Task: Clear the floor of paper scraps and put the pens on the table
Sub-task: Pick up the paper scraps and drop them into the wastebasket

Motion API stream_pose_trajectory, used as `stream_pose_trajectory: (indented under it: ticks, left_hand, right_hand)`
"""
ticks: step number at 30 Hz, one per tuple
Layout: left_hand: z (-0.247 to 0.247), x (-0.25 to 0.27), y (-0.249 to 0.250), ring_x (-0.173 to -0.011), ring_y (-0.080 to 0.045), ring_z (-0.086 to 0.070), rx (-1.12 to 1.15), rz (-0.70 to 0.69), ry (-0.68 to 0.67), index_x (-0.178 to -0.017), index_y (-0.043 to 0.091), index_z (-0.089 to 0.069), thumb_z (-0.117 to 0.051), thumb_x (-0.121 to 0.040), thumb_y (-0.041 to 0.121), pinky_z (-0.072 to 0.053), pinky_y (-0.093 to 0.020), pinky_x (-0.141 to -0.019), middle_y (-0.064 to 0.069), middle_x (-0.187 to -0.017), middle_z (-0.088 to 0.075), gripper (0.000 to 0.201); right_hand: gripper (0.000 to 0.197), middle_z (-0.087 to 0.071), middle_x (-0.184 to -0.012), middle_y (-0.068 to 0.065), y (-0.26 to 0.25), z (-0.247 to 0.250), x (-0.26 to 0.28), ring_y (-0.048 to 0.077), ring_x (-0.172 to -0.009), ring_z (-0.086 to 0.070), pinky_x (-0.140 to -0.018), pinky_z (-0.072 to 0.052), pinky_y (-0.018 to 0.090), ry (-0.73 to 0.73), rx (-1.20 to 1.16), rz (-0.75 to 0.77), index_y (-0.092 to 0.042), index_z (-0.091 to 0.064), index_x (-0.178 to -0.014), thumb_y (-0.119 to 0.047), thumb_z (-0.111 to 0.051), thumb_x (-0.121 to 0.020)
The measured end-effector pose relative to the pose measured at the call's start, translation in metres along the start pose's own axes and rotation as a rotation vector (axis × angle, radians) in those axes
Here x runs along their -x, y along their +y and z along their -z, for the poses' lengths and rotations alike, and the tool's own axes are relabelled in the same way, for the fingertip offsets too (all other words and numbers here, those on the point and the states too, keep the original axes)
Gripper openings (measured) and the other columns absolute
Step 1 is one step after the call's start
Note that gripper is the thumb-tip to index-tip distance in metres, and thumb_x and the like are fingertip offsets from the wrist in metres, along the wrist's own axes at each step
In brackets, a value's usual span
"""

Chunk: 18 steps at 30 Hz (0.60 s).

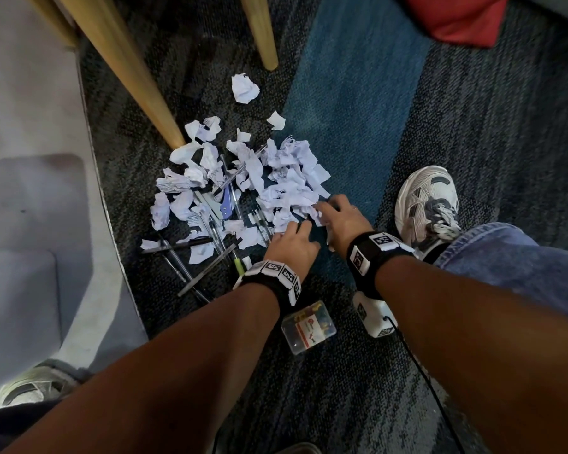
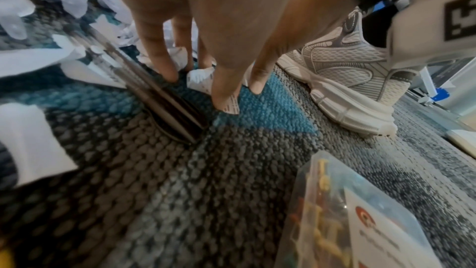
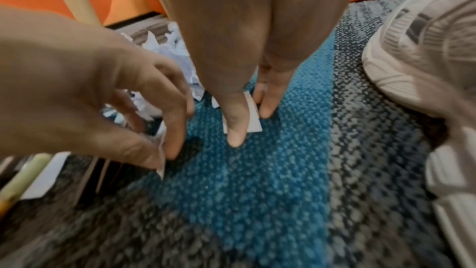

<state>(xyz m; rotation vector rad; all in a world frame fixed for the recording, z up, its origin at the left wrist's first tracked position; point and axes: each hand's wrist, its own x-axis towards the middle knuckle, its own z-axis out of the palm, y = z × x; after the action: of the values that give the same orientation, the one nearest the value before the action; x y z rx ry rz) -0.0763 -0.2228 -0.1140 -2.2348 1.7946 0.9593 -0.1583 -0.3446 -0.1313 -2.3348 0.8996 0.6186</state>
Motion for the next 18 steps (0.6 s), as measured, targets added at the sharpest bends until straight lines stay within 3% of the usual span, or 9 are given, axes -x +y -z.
stream_pose_trajectory:
  ticks: [7,14,18]
  left_hand:
    - [-0.005,-0.003,0.002,-0.115,-0.032,-0.044,-0.006,-0.001,-0.086,-0.106,0.009,-0.06,-0.046,-0.09,0.004,-0.045,-0.041,-0.083,-0.011,-0.113,-0.051,0.022]
    - [0.0,-0.004,0.005,-0.102,-0.025,-0.061,0.031,0.1,-0.142,-0.1,0.022,-0.064,-0.054,-0.084,0.006,-0.026,-0.055,-0.104,0.0,-0.106,-0.058,0.025]
    - [0.005,0.003,-0.001,-0.109,-0.029,-0.057,0.15,0.094,-0.182,-0.106,0.022,-0.066,-0.055,-0.086,0.005,-0.027,-0.049,-0.107,-0.004,-0.117,-0.057,0.028]
  right_hand:
    - [0.031,-0.051,-0.115,0.016,0.002,-0.007,0.002,0.035,-0.11,-0.049,-0.087,-0.041,0.038,0.021,0.021,-0.059,-0.008,-0.06,-0.116,-0.001,-0.058,-0.086]
    - [0.02,-0.061,-0.109,0.018,-0.001,-0.01,0.006,0.033,-0.104,-0.057,-0.08,-0.044,0.033,-0.041,-0.008,-0.193,-0.007,-0.066,-0.104,-0.002,-0.057,-0.087]
    - [0.014,-0.067,-0.103,0.018,-0.004,-0.007,0.01,0.033,-0.099,-0.064,-0.083,-0.051,0.033,-0.047,-0.117,-0.347,-0.014,-0.071,-0.098,-0.01,-0.065,-0.086]
